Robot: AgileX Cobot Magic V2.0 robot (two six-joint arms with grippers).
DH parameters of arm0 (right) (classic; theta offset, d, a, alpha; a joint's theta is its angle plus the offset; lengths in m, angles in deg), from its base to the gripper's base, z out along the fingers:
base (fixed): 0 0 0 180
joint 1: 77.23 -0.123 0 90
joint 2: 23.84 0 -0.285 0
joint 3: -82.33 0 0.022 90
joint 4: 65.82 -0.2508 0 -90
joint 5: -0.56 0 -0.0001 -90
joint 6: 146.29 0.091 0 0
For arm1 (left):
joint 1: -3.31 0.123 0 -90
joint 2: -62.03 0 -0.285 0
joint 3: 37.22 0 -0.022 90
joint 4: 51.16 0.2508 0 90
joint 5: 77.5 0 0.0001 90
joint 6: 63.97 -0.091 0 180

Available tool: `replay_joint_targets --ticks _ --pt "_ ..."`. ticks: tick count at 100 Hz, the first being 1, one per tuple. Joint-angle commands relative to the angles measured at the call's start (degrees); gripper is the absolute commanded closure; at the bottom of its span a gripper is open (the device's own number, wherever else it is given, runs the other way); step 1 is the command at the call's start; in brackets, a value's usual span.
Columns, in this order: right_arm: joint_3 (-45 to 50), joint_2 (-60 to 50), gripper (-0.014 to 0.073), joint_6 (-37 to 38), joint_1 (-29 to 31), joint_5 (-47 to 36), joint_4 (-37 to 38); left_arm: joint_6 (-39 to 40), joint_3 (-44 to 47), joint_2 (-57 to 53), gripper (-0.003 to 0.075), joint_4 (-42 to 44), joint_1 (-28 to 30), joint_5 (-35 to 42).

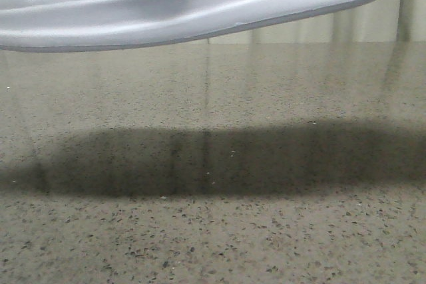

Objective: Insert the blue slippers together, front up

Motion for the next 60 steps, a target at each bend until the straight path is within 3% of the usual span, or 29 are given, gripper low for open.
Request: replay_joint_targets --ticks 1,60 --pt "-1.78 0.54 0.0701 -2.42 0.14 -2.61 -4.72 -0.64 -1.43 -0.29 0.0704 -5.66 0.01 -4.5" --pt "-1.52 0.54 0.0701 -7.25 0.14 -1.35 -10.46 -2.12 -1.43 -0.29 0.0704 -12.9 0.01 -10.9"
